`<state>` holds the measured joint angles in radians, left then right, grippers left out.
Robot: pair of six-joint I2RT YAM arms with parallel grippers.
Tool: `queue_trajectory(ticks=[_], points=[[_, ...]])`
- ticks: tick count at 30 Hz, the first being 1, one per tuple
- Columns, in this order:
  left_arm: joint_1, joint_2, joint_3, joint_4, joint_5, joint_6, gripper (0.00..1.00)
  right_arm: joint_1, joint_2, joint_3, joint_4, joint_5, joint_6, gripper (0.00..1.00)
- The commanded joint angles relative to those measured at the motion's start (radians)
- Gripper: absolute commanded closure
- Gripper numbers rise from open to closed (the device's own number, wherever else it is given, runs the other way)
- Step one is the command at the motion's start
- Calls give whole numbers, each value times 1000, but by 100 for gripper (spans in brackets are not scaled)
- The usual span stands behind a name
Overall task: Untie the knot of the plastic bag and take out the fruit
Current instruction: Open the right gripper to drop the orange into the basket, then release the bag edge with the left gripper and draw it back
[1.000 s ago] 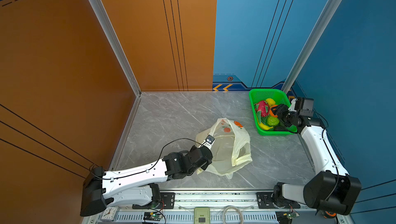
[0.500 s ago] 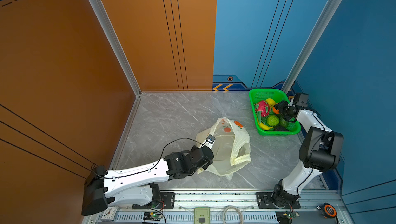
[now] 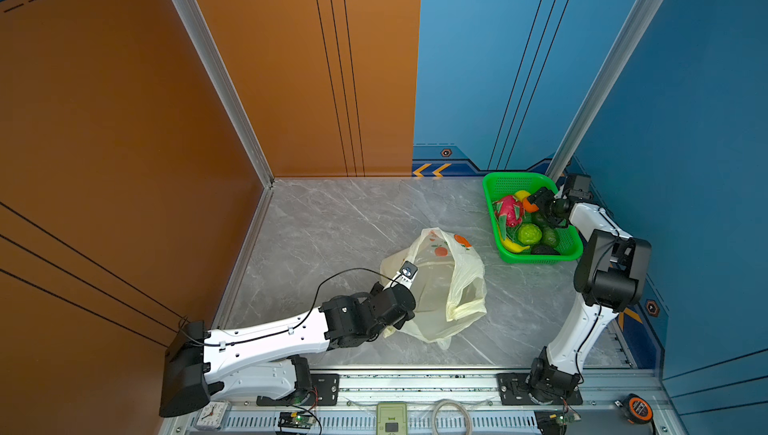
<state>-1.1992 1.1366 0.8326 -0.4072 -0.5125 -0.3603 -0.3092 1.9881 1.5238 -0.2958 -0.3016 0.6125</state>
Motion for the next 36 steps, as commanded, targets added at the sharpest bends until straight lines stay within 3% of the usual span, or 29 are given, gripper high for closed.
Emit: queue_trajectory(ticks=[1, 11, 22, 36], points=[[-12, 3, 37, 6, -33, -12, 100, 12, -39, 24, -41, 37, -39, 13], [-20, 0, 26, 32, -84, 1, 100, 15, -178, -48, -92, 70, -66, 11], [17, 21, -22, 209, -115, 105, 100, 88, -475, -307, -145, 14, -40, 9], [325, 174, -37, 476, 73, 160, 100, 313, -969, -530, -433, 49, 23, 8]])
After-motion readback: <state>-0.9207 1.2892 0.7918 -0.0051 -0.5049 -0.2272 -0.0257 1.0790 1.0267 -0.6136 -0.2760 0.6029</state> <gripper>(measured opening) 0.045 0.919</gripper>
